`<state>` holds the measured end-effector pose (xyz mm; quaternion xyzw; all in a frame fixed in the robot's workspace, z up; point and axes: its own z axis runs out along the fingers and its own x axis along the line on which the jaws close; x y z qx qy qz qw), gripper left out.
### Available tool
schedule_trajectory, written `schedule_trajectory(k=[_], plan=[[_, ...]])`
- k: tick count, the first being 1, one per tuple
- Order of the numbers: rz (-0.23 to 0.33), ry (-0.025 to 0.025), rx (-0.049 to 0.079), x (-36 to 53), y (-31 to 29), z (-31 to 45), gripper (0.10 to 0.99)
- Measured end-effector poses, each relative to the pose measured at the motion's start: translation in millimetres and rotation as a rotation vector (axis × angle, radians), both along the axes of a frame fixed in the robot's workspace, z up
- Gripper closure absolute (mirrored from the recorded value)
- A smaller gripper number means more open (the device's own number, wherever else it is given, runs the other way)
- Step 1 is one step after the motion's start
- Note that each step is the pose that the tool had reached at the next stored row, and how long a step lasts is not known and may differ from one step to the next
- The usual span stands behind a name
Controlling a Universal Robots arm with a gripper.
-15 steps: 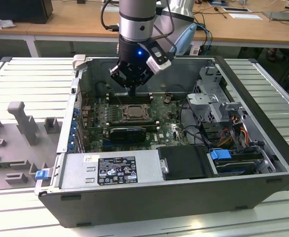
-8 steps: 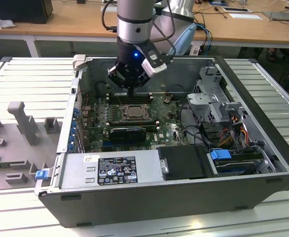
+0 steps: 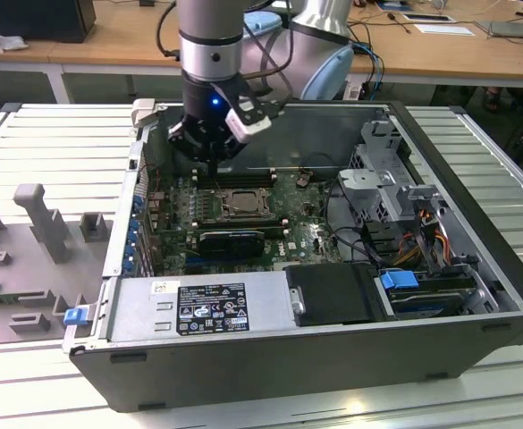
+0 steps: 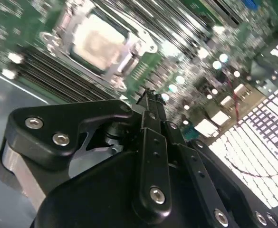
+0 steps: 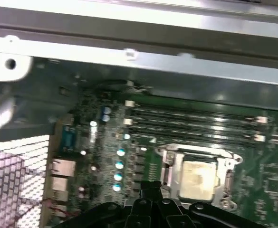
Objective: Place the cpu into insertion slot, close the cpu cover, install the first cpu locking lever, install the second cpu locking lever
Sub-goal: 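Install the first cpu locking lever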
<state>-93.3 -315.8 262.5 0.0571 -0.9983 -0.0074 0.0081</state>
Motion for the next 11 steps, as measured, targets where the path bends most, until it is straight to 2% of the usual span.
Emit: schedule_trajectory(k=[2, 3, 5, 8, 11], plan=[[0.000, -0.0007, 0.000, -7.3, 1.4, -0.9, 0.980], [0.000, -0.0005, 0.000, -12.2, 5.8, -1.3, 0.980], [0.000, -0.0005, 0.000, -16.0, 12.8, -1.9, 0.980], [0.000, -0.0007, 0.000, -17.1, 24.5, -3.0, 0.980], [0.000, -0.0005, 0.000, -16.3, 31.4, -3.7, 0.980]])
